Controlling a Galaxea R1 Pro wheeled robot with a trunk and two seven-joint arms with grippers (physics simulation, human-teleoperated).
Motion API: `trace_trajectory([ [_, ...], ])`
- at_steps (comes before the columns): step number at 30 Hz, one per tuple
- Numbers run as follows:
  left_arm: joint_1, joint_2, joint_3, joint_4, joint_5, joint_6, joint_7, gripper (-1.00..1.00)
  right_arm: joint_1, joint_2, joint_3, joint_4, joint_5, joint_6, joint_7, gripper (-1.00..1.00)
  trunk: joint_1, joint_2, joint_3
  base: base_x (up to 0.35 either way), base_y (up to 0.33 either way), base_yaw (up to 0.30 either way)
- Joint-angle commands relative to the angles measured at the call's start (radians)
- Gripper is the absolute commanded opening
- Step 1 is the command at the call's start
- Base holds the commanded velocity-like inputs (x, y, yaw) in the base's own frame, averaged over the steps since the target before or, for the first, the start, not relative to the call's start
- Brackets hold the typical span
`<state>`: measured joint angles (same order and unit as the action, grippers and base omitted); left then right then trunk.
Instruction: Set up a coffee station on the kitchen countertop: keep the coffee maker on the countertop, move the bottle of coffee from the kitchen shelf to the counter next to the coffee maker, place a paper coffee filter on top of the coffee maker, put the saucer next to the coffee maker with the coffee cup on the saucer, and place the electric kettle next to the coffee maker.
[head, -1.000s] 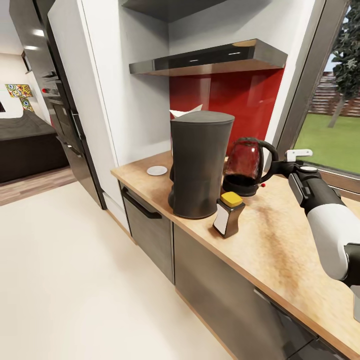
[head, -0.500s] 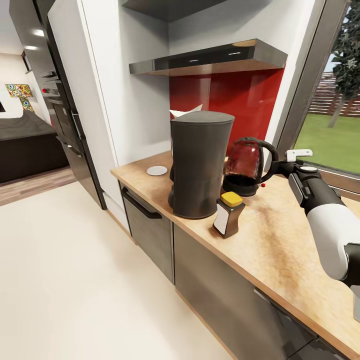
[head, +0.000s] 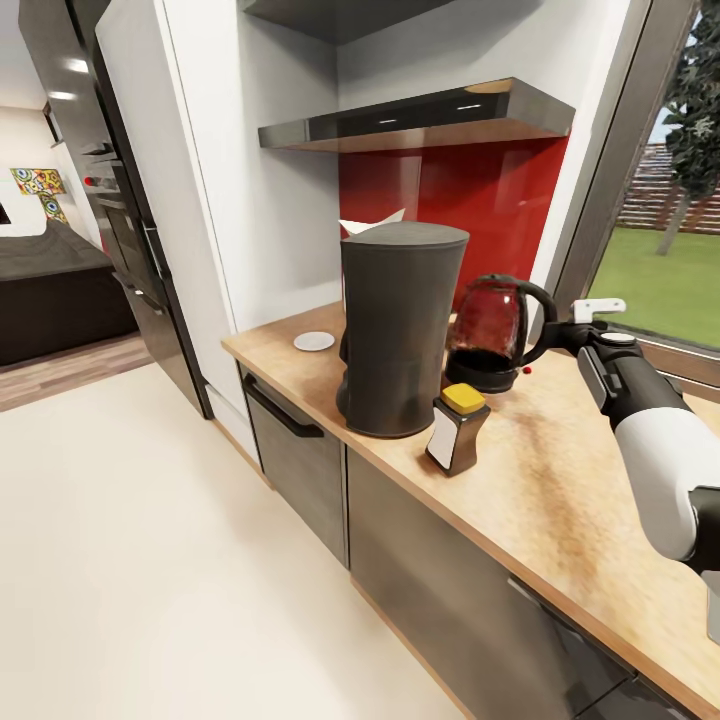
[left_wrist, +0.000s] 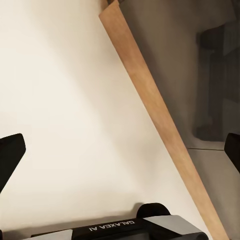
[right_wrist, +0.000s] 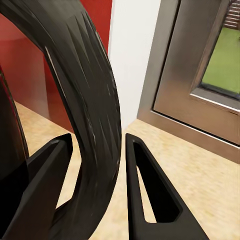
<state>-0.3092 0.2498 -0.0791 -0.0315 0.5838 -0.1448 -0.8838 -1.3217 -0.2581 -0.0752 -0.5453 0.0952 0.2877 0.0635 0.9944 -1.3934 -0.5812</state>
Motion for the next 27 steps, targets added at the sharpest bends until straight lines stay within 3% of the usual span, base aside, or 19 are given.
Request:
trace_trajectory([
  [1,-0.001,0.000,-0.008,0.001,0.005,-0.007,-0.001,1.00,-0.001,-0.001,-0.006,-0.002,0.010,0.005,0.006,-1.00,0.000,-0.001,-0.001,0.000,0.000,0.000],
  [15,-0.001,0.000,-0.008,0.001,0.005,-0.007,-0.002,1.00,-0.001,-0.014,-0.007,-0.002,0.011,0.005,0.006,-1.00,0.000,-0.001,-0.001,0.000,0.000,0.000],
  [27,-0.001,0.000,-0.008,0.001,0.005,-0.007,-0.002,1.00,-0.001,-0.041,-0.007,-0.002,0.009,0.005,0.006,-1.00,0.000,-0.001,-0.001,0.000,0.000,0.000],
])
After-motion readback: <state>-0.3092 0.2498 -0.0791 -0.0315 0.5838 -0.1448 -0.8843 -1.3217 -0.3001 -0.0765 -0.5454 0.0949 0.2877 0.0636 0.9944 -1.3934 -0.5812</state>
